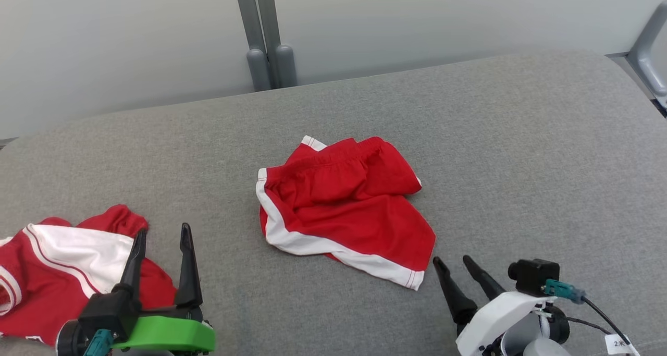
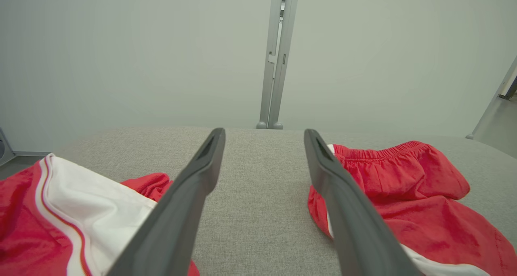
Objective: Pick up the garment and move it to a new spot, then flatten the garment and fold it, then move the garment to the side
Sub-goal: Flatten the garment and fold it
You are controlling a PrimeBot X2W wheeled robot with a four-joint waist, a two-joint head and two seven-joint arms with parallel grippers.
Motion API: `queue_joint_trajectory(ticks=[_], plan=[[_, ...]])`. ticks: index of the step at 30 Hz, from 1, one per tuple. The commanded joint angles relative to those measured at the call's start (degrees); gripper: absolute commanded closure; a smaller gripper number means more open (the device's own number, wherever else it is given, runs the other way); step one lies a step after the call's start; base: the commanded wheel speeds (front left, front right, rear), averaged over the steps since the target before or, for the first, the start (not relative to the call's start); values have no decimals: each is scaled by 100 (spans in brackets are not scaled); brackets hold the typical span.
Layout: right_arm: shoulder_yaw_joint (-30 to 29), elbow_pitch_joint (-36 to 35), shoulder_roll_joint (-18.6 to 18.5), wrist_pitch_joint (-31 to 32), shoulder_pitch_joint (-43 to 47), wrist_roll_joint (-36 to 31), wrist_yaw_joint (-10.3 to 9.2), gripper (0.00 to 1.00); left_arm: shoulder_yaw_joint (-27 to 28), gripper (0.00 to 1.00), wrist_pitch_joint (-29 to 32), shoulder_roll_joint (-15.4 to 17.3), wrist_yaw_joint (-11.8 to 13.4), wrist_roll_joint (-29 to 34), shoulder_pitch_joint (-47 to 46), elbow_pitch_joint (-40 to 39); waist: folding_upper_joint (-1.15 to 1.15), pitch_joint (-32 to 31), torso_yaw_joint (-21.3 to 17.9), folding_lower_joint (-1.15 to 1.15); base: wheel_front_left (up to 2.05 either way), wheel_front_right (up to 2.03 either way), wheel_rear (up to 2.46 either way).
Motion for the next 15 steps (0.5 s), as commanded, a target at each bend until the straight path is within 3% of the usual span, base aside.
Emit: queue_joint_trajectory(ticks=[1, 9, 10, 11, 12, 13, 14, 15], plan=[[107, 112, -21, 130, -119, 174, 2, 0, 6, 0, -19, 0, -20, 26, -28, 15, 0, 2, 94, 0, 0, 0, 0], [508, 933, 4, 561, -430, 783, 2, 0, -14, 0, -19, -18, -45, 50, -47, 100, 0, -28, 418, 0, 0, 0, 0], [546, 1031, 21, 555, -465, 820, 2, 20, -15, 0, -19, -19, -45, 55, -49, 105, 0, -40, 463, 0, 0, 0, 0], [566, 1107, 34, 524, -502, 843, 2, 51, -11, 0, -19, -20, -51, 53, -51, 114, 0, -48, 497, 0, 0, 0, 0], [601, 1182, 42, 502, -536, 882, 2, 67, 1, 0, -19, -21, -57, 52, -51, 126, 0, -57, 531, 0, 0, 0, 0], [626, 1250, 38, 462, -549, 916, 2, 94, 3, 0, -19, -22, -61, 55, -44, 133, 0, -70, 558, 0, 0, 0, 0], [650, 1298, 28, 443, -557, 937, 2, 100, 9, 0, -19, -23, -60, 57, -32, 136, 0, -78, 570, 0, 0, 0, 0], [677, 1349, 6, 399, -574, 962, 2, 100, 14, 0, -19, -25, -59, 56, -16, 143, 0, -89, 582, 0, 0, 0, 0]])
